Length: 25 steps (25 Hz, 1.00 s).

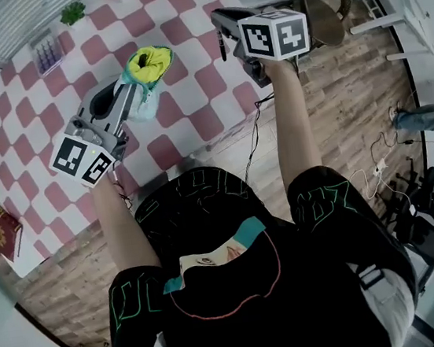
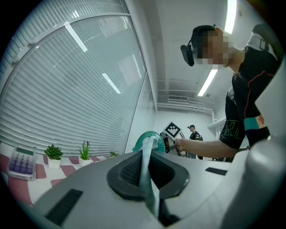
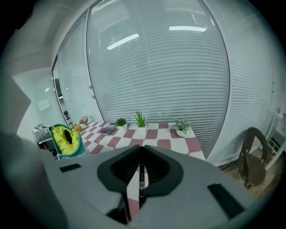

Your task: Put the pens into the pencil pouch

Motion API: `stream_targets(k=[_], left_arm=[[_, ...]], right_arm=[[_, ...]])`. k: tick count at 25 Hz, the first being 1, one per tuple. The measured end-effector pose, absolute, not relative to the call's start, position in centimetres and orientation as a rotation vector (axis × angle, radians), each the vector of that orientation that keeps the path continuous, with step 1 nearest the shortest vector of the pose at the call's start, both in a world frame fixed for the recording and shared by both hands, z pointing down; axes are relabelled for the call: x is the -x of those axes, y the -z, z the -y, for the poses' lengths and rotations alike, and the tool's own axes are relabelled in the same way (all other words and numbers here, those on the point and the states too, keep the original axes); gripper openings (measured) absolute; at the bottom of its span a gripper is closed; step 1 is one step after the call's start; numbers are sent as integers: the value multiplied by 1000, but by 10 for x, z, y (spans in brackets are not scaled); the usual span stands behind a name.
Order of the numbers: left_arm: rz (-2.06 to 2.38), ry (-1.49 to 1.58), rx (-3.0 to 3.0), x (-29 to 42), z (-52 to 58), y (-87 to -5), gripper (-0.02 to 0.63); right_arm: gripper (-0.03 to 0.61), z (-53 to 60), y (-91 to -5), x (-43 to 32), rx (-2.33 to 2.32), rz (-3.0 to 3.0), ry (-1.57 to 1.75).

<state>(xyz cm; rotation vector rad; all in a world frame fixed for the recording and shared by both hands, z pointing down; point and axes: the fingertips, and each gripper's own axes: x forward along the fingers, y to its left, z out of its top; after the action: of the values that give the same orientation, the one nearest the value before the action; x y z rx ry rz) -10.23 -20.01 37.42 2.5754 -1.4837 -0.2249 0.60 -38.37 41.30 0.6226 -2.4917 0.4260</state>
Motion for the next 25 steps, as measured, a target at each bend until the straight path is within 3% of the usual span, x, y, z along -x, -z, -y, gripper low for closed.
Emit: stream_targets(k=[25], left_arm=[[1734,303,-2527,164,159,-330,0]], right_arm=[[37,301,-257,91,-532,3079,-429]])
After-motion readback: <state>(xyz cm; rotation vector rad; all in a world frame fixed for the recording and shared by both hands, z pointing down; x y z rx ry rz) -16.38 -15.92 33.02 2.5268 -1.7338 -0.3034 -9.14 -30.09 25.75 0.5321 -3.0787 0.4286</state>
